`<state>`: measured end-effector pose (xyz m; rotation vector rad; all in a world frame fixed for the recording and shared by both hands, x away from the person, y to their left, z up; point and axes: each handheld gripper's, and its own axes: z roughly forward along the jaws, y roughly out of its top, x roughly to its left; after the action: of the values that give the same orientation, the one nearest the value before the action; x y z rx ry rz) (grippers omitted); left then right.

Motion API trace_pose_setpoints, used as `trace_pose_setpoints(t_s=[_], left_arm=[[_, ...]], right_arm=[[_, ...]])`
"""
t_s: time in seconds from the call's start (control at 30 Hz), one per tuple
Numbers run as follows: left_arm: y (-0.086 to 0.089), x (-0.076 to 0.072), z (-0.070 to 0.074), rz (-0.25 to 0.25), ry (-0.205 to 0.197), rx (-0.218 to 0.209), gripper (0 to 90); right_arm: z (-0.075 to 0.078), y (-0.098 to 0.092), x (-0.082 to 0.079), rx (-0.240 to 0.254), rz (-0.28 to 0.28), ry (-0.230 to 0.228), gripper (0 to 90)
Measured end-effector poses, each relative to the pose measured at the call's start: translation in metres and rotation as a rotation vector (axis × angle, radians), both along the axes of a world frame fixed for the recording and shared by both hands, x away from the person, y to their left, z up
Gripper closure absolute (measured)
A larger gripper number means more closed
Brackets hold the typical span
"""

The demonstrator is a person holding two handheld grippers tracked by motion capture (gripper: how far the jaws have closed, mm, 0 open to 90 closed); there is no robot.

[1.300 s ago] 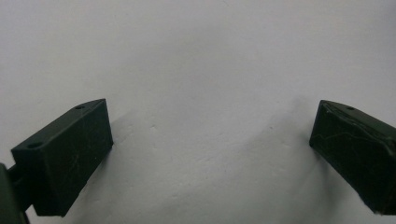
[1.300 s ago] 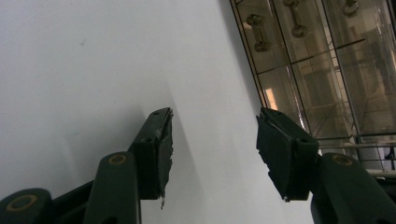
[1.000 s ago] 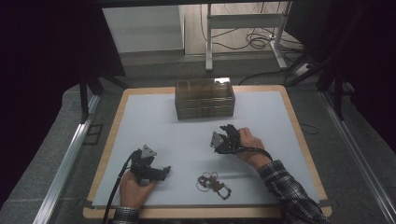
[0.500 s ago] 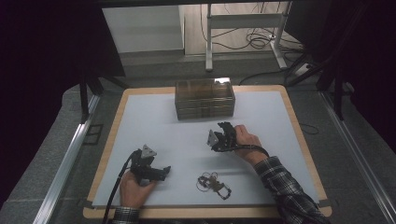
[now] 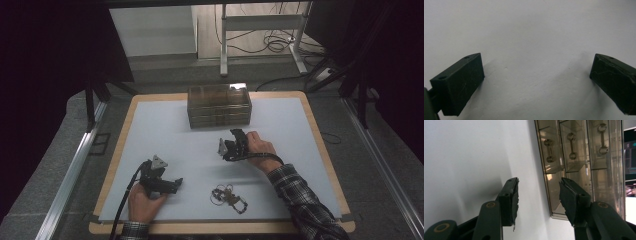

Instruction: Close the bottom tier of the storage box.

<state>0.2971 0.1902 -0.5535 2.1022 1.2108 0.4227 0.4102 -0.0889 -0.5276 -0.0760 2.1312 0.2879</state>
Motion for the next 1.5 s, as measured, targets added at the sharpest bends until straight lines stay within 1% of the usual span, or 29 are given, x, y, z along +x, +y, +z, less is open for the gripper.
trace_pose_setpoints(t_s=[0.03,0.1,0.13,0.27,0.33,0.37,0.43,0.47,0.57,0.6,0.67,0.77,0.83,0.87,0.9,0.93,1.0,1.07,1.17,1.2,1.27,1.3,1.33,1.43,1.5], left_arm=[[0.000,0.000,0.000,0.000,0.000,0.000,0.0],[0.000,0.000,0.000,0.000,0.000,0.000,0.0],[0.000,0.000,0.000,0.000,0.000,0.000,0.0],[0.000,0.000,0.000,0.000,0.000,0.000,0.0],[0.000,0.000,0.000,0.000,0.000,0.000,0.0],[0.000,0.000,0.000,0.000,0.000,0.000,0.0],[0.000,0.000,0.000,0.000,0.000,0.000,0.0],[0.000,0.000,0.000,-0.001,0.000,0.000,0.0],[0.000,0.000,0.000,-0.001,0.000,0.000,0.0],[0.000,0.000,0.000,-0.001,0.000,0.001,0.0],[0.000,0.000,0.000,-0.001,0.000,0.001,0.0],[0.000,0.000,0.000,-0.001,0.000,0.001,0.0],[0.000,0.000,0.000,-0.001,0.000,0.000,0.0],[0.000,0.000,0.000,-0.001,0.000,0.001,0.0],[0.000,0.000,0.000,-0.001,0.000,0.000,0.0],[0.000,0.000,0.000,-0.001,0.000,0.001,0.0],[0.000,0.000,0.000,-0.001,0.000,0.000,0.0],[0.000,0.000,0.000,-0.001,0.000,0.001,0.0],[0.000,0.000,0.000,-0.001,0.000,0.001,0.0],[0.000,0.000,0.000,-0.001,0.000,0.001,0.0],[0.000,0.000,0.000,-0.001,0.000,0.001,0.0],[0.000,0.000,0.000,-0.001,0.000,0.001,0.0],[0.000,0.000,0.000,-0.001,0.000,0.001,0.0],[0.000,0.000,0.000,-0.001,0.000,0.001,0.0],[0.000,0.000,0.000,-0.001,0.000,0.001,0.0]], right_arm=[[-0.001,0.001,0.001,0.000,0.010,0.003,50.2],[-0.001,0.003,0.001,-0.018,0.009,-0.021,50.9],[-0.002,0.003,0.002,-0.018,0.018,-0.016,51.5],[-0.005,0.006,0.004,-0.049,0.023,-0.045,52.6],[-0.006,0.008,0.006,-0.055,0.025,-0.048,52.8],[-0.007,0.009,0.007,-0.063,0.021,-0.059,52.8],[-0.009,0.011,0.010,-0.063,0.031,-0.065,52.8],[-0.009,0.012,0.011,-0.070,0.031,-0.064,52.8],[-0.011,0.014,0.012,-0.070,0.029,-0.077,53.7],[-0.011,0.014,0.012,-0.083,0.021,-0.077,53.7],[-0.013,0.016,0.013,-0.085,0.027,-0.086,54.2],[-0.016,0.018,0.015,-0.089,0.031,-0.085,54.2],[-0.016,0.019,0.016,-0.103,0.022,-0.095,54.2],[-0.016,0.019,0.017,-0.120,0.018,-0.103,54.2],[-0.017,0.019,0.019,-0.108,0.024,-0.098,54.3],[-0.018,0.020,0.020,-0.112,0.024,-0.097,54.6],[-0.019,0.020,0.022,-0.113,0.022,-0.110,55.3],[-0.020,0.021,0.024,-0.123,0.022,-0.105,56.3],[-0.023,0.023,0.025,-0.128,0.017,-0.128,57.3],[-0.023,0.024,0.026,-0.134,0.015,-0.122,57.6],[-0.024,0.025,0.027,-0.139,0.004,-0.131,57.6],[-0.025,0.026,0.028,-0.145,0.007,-0.136,57.6],[-0.026,0.027,0.029,-0.141,0.006,-0.135,57.6],[-0.026,0.028,0.032,-0.151,0.004,-0.138,58.6],[-0.026,0.029,0.034,-0.144,0.000,-0.143,59.1]])
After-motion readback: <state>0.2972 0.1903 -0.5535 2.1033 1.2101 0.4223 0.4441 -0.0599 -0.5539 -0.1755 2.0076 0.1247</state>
